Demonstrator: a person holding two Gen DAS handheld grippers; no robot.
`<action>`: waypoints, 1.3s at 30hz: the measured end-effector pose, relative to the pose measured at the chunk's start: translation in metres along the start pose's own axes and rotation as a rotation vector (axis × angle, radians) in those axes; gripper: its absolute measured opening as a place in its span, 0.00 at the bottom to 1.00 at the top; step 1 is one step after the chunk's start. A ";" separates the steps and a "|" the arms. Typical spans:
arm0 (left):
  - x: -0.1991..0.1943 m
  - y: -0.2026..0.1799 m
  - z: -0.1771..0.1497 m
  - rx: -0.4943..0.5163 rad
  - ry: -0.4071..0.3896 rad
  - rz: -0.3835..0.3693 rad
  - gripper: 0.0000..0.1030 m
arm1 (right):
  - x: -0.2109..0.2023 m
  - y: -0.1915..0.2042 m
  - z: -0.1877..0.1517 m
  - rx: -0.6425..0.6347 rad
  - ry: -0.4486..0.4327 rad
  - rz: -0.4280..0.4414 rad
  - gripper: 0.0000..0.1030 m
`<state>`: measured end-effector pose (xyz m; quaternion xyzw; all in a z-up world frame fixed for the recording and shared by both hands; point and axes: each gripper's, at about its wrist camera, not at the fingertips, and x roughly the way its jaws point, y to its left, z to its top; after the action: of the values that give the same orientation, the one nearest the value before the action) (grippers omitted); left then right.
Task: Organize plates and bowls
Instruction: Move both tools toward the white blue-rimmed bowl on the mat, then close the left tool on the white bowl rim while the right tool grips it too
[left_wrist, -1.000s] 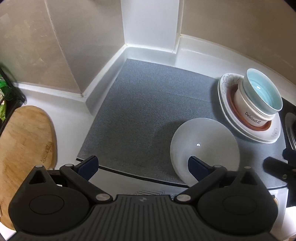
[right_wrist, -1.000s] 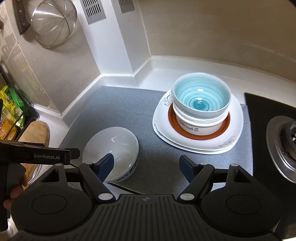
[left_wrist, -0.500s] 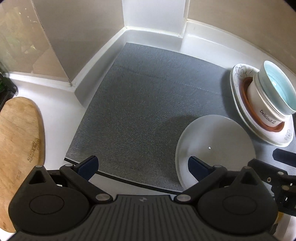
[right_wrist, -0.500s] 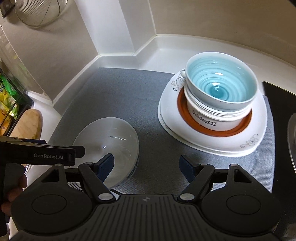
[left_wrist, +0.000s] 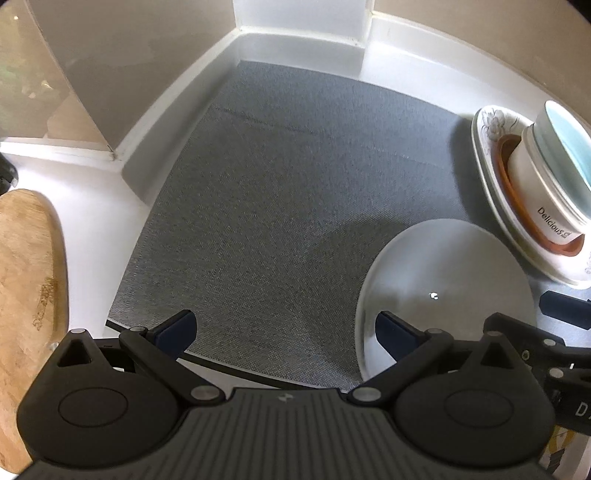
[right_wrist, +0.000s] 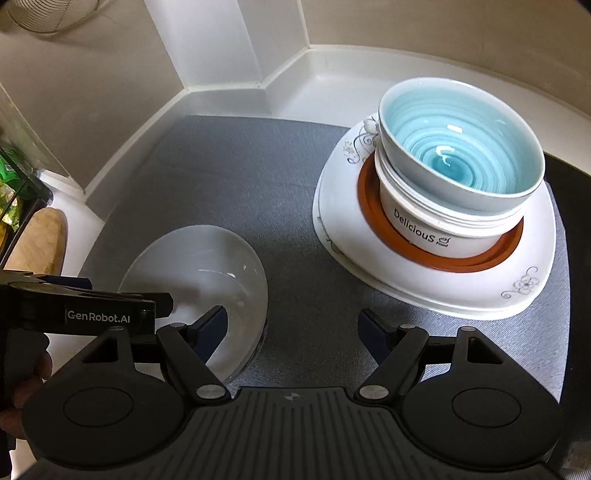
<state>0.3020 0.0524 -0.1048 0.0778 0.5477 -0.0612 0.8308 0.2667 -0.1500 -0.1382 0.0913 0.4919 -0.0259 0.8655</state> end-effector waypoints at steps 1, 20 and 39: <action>0.002 0.000 0.000 -0.001 0.003 0.001 1.00 | 0.001 0.001 -0.001 0.002 0.002 -0.003 0.77; 0.014 -0.002 0.004 -0.009 0.002 -0.049 0.96 | 0.020 0.005 -0.004 0.005 0.025 -0.014 0.76; 0.004 -0.007 0.001 0.024 0.013 -0.276 0.10 | 0.016 0.016 -0.002 -0.010 0.024 0.048 0.10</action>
<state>0.3035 0.0454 -0.1084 0.0119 0.5577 -0.1808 0.8100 0.2753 -0.1335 -0.1511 0.0992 0.5000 -0.0017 0.8603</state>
